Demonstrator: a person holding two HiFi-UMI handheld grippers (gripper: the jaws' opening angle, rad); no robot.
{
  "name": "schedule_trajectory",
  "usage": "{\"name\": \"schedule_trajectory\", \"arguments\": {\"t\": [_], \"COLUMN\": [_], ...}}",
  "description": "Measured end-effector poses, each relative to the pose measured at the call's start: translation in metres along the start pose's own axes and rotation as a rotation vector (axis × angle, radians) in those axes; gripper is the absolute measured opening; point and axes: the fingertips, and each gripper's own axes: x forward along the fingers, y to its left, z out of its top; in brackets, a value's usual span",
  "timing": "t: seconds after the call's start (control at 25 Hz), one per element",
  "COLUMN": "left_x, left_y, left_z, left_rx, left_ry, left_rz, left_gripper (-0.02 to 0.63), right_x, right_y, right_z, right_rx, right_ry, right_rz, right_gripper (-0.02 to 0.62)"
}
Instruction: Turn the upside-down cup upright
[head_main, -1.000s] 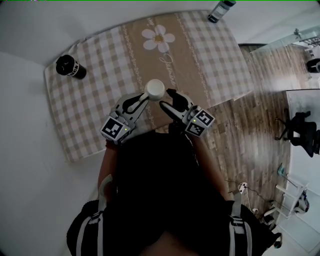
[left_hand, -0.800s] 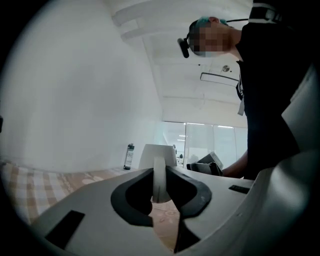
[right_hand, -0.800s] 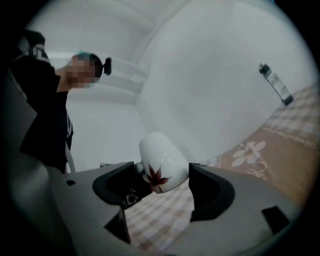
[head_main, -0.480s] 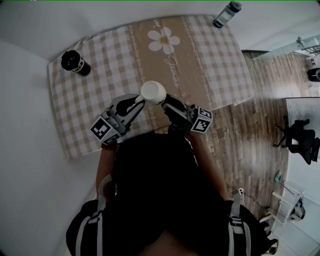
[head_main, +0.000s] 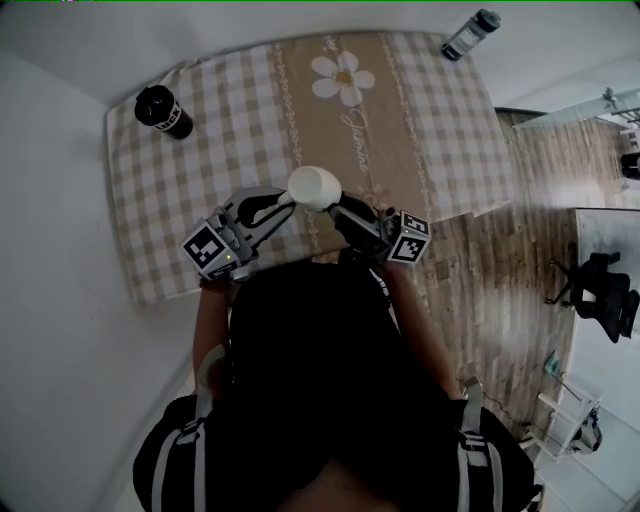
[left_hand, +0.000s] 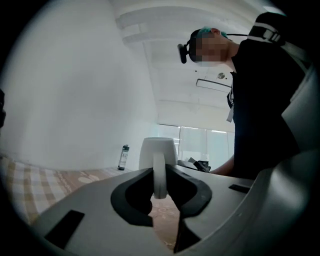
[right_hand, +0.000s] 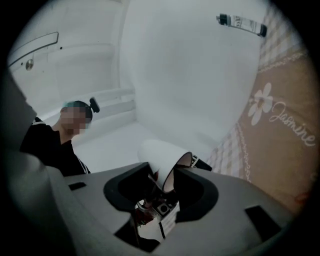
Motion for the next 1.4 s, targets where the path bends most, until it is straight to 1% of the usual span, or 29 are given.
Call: {"name": "schedule_trajectory", "arguments": {"t": [0.04, 0.12, 0.24, 0.32, 0.44, 0.56, 0.68, 0.8, 0.84, 0.92, 1.04, 1.12, 1.2, 1.24, 1.28, 1.32, 1.36, 1.4], "left_x": [-0.002, -0.007, -0.014, -0.018, -0.021, -0.024, -0.023, -0.021, -0.021, -0.022, -0.020, -0.015, -0.010, -0.009, -0.009, -0.010, -0.013, -0.016], "left_y": [0.000, -0.003, -0.010, -0.013, -0.020, -0.023, -0.027, -0.027, -0.026, -0.022, -0.011, -0.003, 0.009, 0.014, 0.018, 0.021, 0.023, 0.025], "left_z": [-0.002, -0.003, -0.001, -0.001, -0.001, 0.005, 0.005, 0.001, 0.000, -0.001, -0.012, -0.028, -0.049, -0.059, -0.066, -0.072, -0.075, -0.075], "left_rx": [-0.023, -0.075, -0.116, -0.118, -0.108, -0.088, -0.101, -0.129, -0.139, -0.144, -0.142, -0.120, -0.047, -0.011, 0.008, 0.010, 0.006, 0.009], "left_ry": [-0.011, -0.043, -0.088, -0.097, -0.091, -0.113, -0.101, -0.072, -0.068, -0.062, -0.023, 0.040, 0.132, 0.168, 0.192, 0.204, 0.206, 0.203], "left_rz": [-0.017, -0.064, -0.121, -0.143, -0.158, -0.162, -0.193, -0.230, -0.235, -0.219, -0.155, -0.098, -0.010, 0.028, 0.056, 0.073, 0.087, 0.102], "left_gripper": [0.077, 0.077, 0.077, 0.077, 0.078, 0.077, 0.077, 0.077, 0.077, 0.077, 0.086, 0.089, 0.094, 0.094, 0.098, 0.133, 0.182, 0.211], "right_x": [-0.001, -0.002, -0.002, -0.001, 0.001, 0.004, 0.004, 0.006, 0.007, 0.011, 0.017, 0.022, 0.030, 0.033, 0.034, 0.034, 0.033, 0.031], "right_y": [0.002, 0.009, 0.022, 0.026, 0.024, 0.028, 0.034, 0.040, 0.041, 0.039, 0.036, 0.039, 0.041, 0.039, 0.037, 0.033, 0.030, 0.027], "right_z": [-0.002, -0.007, -0.012, -0.012, -0.006, -0.006, -0.005, -0.003, -0.003, -0.003, 0.000, -0.002, -0.014, -0.022, -0.029, -0.033, -0.035, -0.035], "right_rx": [-0.011, -0.018, 0.025, 0.070, 0.116, 0.160, 0.245, 0.326, 0.341, 0.347, 0.293, 0.228, 0.120, 0.056, -0.001, -0.045, -0.078, -0.104], "right_ry": [0.007, 0.020, 0.028, 0.015, -0.021, -0.026, -0.032, -0.027, -0.029, -0.040, -0.073, -0.060, 0.023, 0.078, 0.124, 0.155, 0.173, 0.181], "right_rz": [0.009, 0.054, 0.152, 0.195, 0.210, 0.242, 0.313, 0.390, 0.398, 0.382, 0.333, 0.309, 0.257, 0.220, 0.184, 0.155, 0.129, 0.105], "right_gripper": [0.157, 0.131, 0.118, 0.119, 0.126, 0.116, 0.114, 0.079, 0.074, 0.081, 0.071, 0.048, 0.032, 0.033, 0.034, 0.033, 0.033, 0.032]}}
